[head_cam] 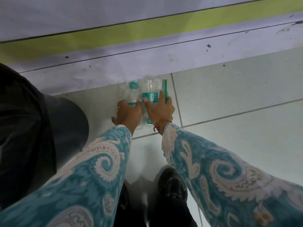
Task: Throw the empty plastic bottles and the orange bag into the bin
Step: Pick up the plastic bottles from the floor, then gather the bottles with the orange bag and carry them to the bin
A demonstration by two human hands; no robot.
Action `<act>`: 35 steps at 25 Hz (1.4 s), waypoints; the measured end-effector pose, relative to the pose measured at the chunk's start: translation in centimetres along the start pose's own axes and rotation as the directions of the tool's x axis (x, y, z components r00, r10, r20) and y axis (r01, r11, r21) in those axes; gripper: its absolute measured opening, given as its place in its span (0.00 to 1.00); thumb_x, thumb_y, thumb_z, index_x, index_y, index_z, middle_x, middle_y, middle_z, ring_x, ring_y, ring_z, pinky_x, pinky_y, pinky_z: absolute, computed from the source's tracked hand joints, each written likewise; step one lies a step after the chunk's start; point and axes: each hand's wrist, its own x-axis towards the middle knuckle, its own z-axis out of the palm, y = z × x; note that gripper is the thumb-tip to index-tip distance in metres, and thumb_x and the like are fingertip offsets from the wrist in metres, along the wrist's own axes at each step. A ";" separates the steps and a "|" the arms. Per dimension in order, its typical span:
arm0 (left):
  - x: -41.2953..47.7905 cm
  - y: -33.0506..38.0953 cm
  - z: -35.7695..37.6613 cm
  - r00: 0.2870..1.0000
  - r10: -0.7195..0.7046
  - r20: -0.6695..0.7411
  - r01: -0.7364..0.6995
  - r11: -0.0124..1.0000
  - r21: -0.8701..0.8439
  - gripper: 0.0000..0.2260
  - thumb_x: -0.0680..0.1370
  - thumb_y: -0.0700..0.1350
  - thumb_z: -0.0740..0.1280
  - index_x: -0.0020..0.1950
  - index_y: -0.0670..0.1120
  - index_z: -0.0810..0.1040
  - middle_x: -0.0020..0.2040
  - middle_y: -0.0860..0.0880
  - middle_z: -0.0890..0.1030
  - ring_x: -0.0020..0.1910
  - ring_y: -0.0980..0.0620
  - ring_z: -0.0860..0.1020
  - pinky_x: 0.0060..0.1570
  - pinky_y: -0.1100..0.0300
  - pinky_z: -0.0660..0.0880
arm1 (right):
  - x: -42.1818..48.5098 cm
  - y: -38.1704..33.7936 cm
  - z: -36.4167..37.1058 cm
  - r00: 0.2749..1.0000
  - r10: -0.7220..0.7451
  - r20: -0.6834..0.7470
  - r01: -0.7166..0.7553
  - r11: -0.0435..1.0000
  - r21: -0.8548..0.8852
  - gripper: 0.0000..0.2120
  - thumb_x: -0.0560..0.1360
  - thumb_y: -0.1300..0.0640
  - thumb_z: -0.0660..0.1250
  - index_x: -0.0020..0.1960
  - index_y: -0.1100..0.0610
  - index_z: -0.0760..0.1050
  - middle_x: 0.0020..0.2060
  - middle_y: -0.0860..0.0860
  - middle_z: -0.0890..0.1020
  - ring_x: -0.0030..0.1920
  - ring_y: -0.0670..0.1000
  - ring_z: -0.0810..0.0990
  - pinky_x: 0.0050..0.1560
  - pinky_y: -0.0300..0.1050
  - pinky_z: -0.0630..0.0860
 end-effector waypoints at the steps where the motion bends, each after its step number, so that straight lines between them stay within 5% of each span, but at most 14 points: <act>1: -0.3 0.1 -0.1 1.000 0.013 -0.007 -0.013 1.000 -0.002 0.26 0.72 0.64 0.63 0.63 0.48 0.70 0.62 0.46 0.77 0.60 0.42 0.76 0.66 0.40 0.67 | -0.1 -0.1 0.0 1.000 0.013 -0.010 -0.013 1.000 0.010 0.32 0.75 0.42 0.63 0.74 0.50 0.56 0.71 0.58 0.64 0.68 0.62 0.64 0.66 0.62 0.65; 4: -1.2 0.1 -0.3 1.000 -0.016 0.020 0.018 0.995 -0.097 0.25 0.73 0.60 0.65 0.63 0.46 0.70 0.60 0.46 0.78 0.56 0.44 0.78 0.61 0.45 0.73 | -0.7 -0.2 -0.2 0.996 0.083 0.019 -0.084 0.996 0.036 0.29 0.75 0.43 0.63 0.72 0.50 0.60 0.62 0.55 0.75 0.62 0.60 0.71 0.63 0.56 0.66; 7: -3.3 -0.1 -0.8 0.996 -0.052 0.068 0.067 0.970 -0.232 0.25 0.74 0.57 0.66 0.66 0.45 0.68 0.61 0.45 0.77 0.55 0.45 0.78 0.54 0.52 0.77 | -3.0 -0.2 -1.0 0.999 0.048 0.016 -0.051 0.980 0.191 0.25 0.75 0.47 0.65 0.70 0.53 0.64 0.56 0.54 0.78 0.55 0.55 0.76 0.56 0.49 0.73; 9: -5.5 -0.2 -1.9 0.998 -0.043 0.051 0.055 0.963 -0.265 0.26 0.74 0.57 0.66 0.67 0.46 0.68 0.62 0.44 0.77 0.56 0.44 0.78 0.57 0.47 0.77 | -5.6 -0.6 -2.2 0.999 0.014 0.031 -0.022 0.965 0.261 0.23 0.77 0.51 0.64 0.69 0.54 0.65 0.51 0.50 0.77 0.50 0.52 0.78 0.49 0.42 0.73; 13: -11.9 -1.0 -5.1 0.999 -0.038 0.007 0.039 0.953 -0.301 0.25 0.74 0.57 0.67 0.66 0.47 0.69 0.60 0.45 0.79 0.54 0.43 0.79 0.56 0.43 0.77 | -12.5 -1.5 -4.3 0.999 0.005 0.040 -0.017 0.948 0.317 0.21 0.77 0.50 0.63 0.69 0.50 0.65 0.52 0.49 0.79 0.52 0.53 0.80 0.55 0.53 0.79; 18: -20.5 -6.0 -9.8 0.969 -0.243 -0.034 0.216 0.910 -0.353 0.24 0.74 0.55 0.68 0.65 0.44 0.71 0.60 0.42 0.80 0.56 0.40 0.79 0.58 0.45 0.76 | -22.7 -0.9 -4.0 0.982 0.052 0.181 -0.093 0.970 0.226 0.22 0.76 0.48 0.64 0.69 0.47 0.64 0.59 0.51 0.79 0.56 0.53 0.79 0.59 0.55 0.77; 28: -24.6 -24.2 -22.9 0.872 -0.489 -0.016 0.446 0.807 -0.388 0.25 0.75 0.51 0.68 0.67 0.41 0.69 0.62 0.39 0.78 0.59 0.38 0.77 0.60 0.47 0.74 | -40.7 -1.9 10.0 0.919 0.223 0.325 -0.251 0.967 0.047 0.27 0.77 0.50 0.62 0.74 0.50 0.58 0.65 0.53 0.74 0.63 0.55 0.75 0.65 0.49 0.72; 35: -17.8 -35.8 -38.1 0.885 -0.462 -0.058 0.392 0.807 -0.442 0.21 0.73 0.53 0.69 0.61 0.41 0.75 0.56 0.41 0.82 0.53 0.40 0.80 0.57 0.47 0.76 | -48.5 -11.1 26.1 0.915 0.188 0.356 -0.227 0.971 0.070 0.25 0.77 0.51 0.62 0.72 0.50 0.61 0.64 0.55 0.76 0.61 0.57 0.76 0.62 0.48 0.71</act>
